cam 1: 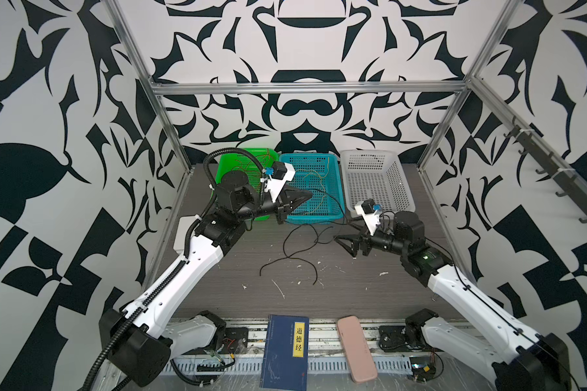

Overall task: Untangle and sort cables by color
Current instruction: Straighten the cable.

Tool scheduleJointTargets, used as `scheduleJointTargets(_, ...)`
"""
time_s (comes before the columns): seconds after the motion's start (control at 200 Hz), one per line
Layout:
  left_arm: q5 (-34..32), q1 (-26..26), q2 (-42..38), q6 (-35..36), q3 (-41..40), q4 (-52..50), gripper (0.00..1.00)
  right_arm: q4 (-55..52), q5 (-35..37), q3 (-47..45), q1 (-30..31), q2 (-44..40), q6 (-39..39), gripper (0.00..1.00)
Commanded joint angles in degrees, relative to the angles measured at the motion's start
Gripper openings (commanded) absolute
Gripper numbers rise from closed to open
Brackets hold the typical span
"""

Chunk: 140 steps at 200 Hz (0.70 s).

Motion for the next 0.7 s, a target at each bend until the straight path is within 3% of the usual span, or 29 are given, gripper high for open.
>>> scheduleJointTargets(0.0, 2.62, -0.09, 0.23, -1.97, 1.06, 2.65, 0.00, 11.33, -1.87, 2.88, 0.06, 3.24, 0.86, 0.87)
scheduleJointTargets(0.125, 2.54, -0.09, 0.40, -1.63, 0.88, 2.17, 0.00, 14.91, -9.20, 5.59, 0.17, 7.18, 4.06, 0.79)
scheduleJointTargets(0.27, 2.06, -0.09, 0.72, -0.93, 0.76, 1.58, 0.00, 15.26, -15.26, 6.23, 0.20, 7.28, 4.76, 0.78)
scheduleJointTargets(0.695, 2.53, -0.09, 1.56, -0.11, 1.31, 0.68, 0.00, 5.87, -12.19, 7.98, 0.19, 0.01, 0.73, 0.66)
